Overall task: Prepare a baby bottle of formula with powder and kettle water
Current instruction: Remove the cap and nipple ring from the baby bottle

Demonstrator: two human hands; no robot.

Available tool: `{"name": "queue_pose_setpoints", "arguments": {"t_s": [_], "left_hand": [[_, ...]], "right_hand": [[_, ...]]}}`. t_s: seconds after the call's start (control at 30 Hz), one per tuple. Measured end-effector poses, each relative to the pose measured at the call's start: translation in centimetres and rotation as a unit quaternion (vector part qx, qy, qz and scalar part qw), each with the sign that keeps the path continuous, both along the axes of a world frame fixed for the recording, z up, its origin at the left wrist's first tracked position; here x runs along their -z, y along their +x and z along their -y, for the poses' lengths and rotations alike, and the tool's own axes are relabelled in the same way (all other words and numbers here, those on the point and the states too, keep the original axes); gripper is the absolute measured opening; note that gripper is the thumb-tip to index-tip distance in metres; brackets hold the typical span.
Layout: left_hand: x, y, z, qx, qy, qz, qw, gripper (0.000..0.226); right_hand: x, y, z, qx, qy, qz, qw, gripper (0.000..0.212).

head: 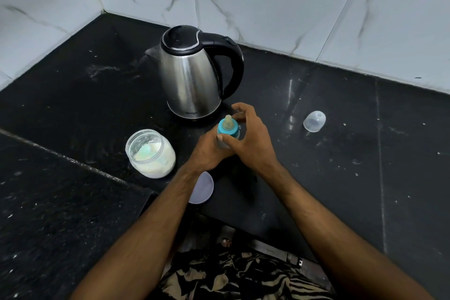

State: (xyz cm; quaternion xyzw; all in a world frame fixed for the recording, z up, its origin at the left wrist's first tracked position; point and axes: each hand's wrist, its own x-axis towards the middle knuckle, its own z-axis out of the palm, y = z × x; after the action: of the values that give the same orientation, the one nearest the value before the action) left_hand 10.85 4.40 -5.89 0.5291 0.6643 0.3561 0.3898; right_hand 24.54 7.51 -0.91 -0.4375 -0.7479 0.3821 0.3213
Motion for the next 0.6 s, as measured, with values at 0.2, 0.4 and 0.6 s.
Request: {"name": "queue_pose_setpoints", "arguments": {"t_s": [0.2, 0.4, 0.6], "left_hand": [[-0.3, 0.2, 0.0, 0.003, 0.015, -0.017, 1.000, 0.054], [-0.3, 0.2, 0.1, 0.010, 0.019, 0.003, 1.000, 0.058], [0.0, 0.1, 0.3, 0.006, 0.031, 0.014, 0.999, 0.053]], "right_hand": [[0.1, 0.5, -0.1, -0.029, -0.014, 0.000, 0.999, 0.078], [-0.1, -0.1, 0.1, 0.023, 0.022, 0.025, 0.999, 0.071], [-0.3, 1.0, -0.3, -0.023, -0.015, 0.024, 0.999, 0.079]]}}
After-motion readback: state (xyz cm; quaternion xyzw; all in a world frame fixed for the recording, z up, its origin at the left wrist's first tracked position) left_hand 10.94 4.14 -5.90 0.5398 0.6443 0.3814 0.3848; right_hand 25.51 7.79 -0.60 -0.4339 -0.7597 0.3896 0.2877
